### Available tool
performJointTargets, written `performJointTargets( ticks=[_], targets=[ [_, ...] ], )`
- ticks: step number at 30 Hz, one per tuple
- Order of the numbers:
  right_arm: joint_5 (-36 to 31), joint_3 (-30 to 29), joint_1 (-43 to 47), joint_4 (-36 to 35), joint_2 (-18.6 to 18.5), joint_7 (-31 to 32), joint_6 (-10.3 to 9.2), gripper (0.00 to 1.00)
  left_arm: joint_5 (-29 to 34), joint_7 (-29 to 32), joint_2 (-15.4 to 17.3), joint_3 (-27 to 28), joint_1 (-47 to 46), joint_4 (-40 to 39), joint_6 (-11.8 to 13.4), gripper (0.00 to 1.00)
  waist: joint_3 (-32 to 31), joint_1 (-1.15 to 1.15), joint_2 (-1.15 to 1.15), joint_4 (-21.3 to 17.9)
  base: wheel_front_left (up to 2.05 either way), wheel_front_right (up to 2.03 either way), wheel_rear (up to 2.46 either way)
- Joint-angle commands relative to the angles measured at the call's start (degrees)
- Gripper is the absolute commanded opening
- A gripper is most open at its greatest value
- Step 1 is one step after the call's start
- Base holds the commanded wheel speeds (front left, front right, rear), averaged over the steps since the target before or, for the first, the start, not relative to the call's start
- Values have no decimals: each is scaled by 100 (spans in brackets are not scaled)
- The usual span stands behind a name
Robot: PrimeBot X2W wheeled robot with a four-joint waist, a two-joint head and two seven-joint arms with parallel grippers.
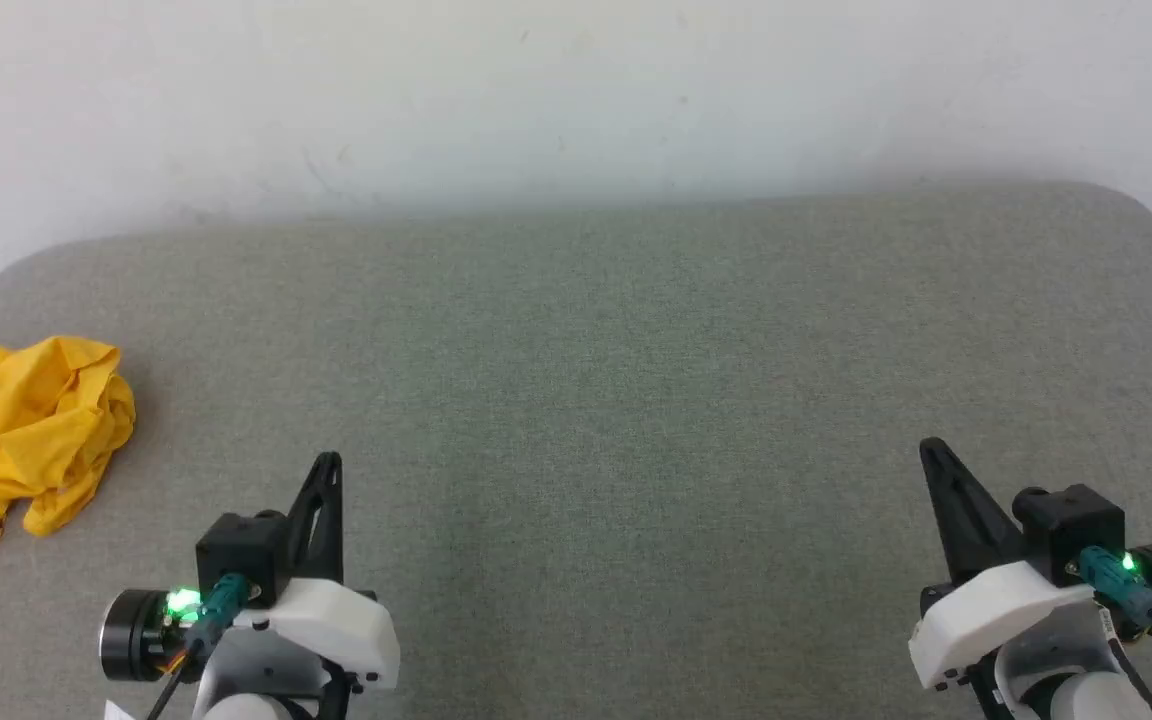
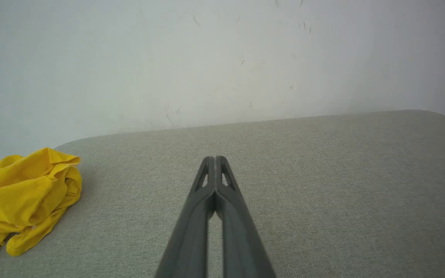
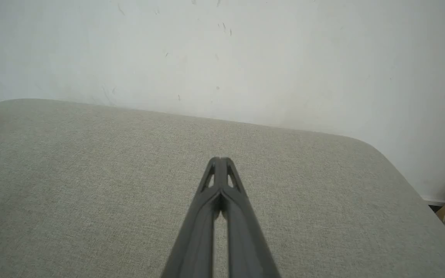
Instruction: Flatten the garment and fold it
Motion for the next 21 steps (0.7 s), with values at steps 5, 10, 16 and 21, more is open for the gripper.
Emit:
performJointTargets(
  ticks=[5, 10, 16, 21],
  targets=[
    [-42, -2, -39, -35, 23, 3, -12, 0, 20, 2, -12, 20, 29, -32, 36, 0, 0, 0, -1, 0, 0, 0, 0],
    [-42, -2, -39, -35, 23, 3, -12, 0, 20, 2, -12, 20, 29, -32, 36, 0, 0, 0, -1, 0, 0, 0, 0],
    [-42, -2, -39, -35, 23, 3, -12, 0, 20, 2, -12, 20, 29, -32, 36, 0, 0, 0, -1, 0, 0, 0, 0],
    [5, -1, 0, 7, -3, -1, 0, 100, -2, -2, 1, -6, -1, 5, -1, 100, 0, 0, -1, 0, 0, 0, 0]
  ],
)
